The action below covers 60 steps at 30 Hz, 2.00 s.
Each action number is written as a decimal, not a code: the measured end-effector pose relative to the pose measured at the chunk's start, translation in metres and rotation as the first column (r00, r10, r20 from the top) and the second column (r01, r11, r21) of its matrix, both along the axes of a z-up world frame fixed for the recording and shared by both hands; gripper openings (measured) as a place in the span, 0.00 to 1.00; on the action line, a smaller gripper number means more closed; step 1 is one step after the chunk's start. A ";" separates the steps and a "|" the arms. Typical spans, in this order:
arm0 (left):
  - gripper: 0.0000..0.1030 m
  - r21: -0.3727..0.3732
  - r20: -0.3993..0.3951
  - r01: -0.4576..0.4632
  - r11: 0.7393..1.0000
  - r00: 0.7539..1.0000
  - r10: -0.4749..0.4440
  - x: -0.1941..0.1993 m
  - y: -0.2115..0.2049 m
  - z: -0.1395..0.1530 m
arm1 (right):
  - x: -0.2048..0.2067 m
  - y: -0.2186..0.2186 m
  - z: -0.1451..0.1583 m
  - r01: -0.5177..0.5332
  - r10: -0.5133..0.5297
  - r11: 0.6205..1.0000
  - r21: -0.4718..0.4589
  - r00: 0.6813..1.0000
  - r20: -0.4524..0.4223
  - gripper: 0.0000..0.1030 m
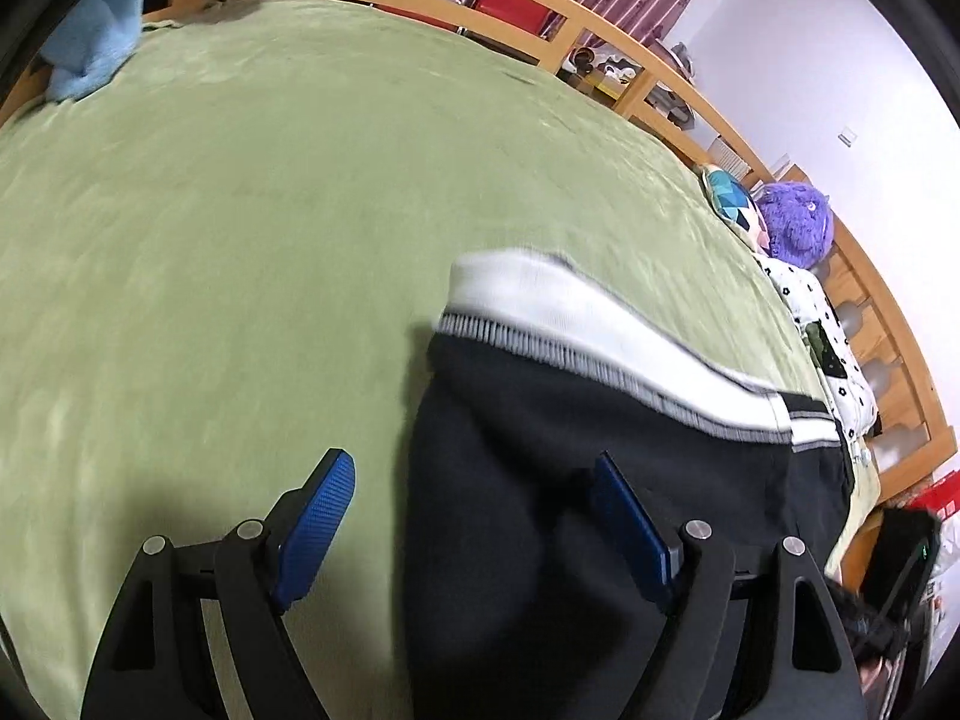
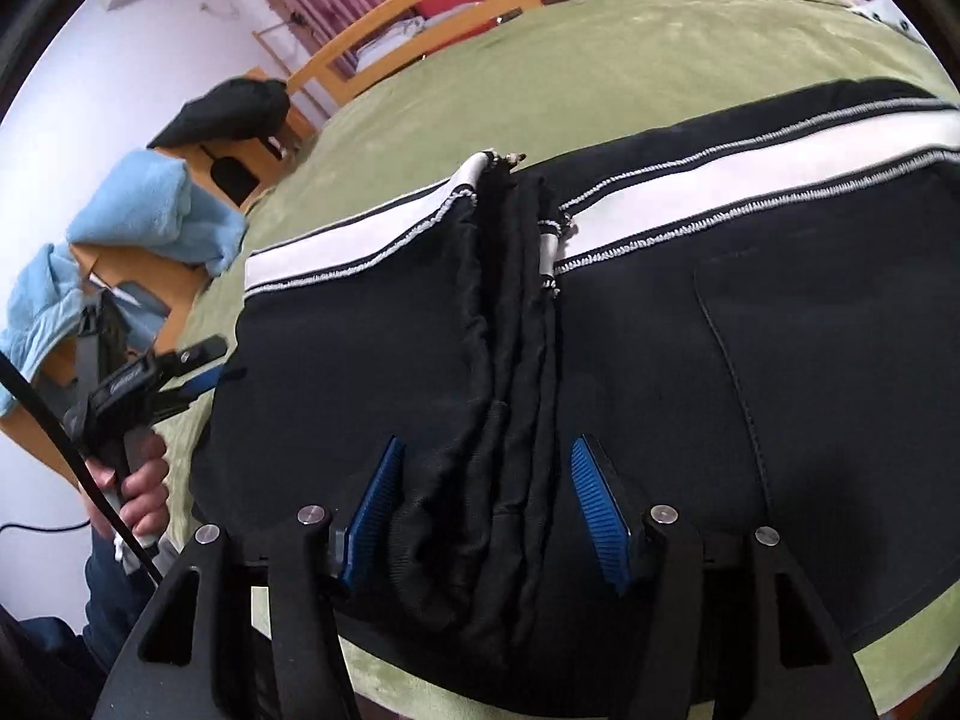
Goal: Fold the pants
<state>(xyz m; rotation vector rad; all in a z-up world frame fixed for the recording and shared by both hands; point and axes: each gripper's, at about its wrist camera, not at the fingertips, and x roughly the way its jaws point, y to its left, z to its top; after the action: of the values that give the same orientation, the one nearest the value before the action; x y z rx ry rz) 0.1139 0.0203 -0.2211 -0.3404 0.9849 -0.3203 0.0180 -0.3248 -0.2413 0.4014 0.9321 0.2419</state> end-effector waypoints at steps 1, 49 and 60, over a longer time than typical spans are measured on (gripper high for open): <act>0.77 0.012 -0.004 -0.003 1.000 1.000 0.003 0.010 -0.003 -0.002 | -0.003 0.000 -0.001 0.001 -0.001 1.000 0.007 1.000 0.006 0.59; 0.65 -0.017 -0.118 0.008 1.000 0.993 -0.010 0.039 -0.041 -0.021 | -0.027 -0.284 -0.012 0.641 -0.657 0.747 0.177 0.752 0.048 0.85; 0.16 -0.145 -0.005 0.043 0.988 0.999 -0.045 0.027 -0.010 0.021 | -0.032 -0.239 0.043 0.659 -0.669 0.743 0.120 0.722 0.174 0.26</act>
<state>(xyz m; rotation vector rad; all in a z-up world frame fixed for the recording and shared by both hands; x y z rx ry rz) 0.1404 0.0098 -0.2002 -0.4528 0.9804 -0.4323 -0.0141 -0.5640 -0.1986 0.7210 0.5232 -0.3578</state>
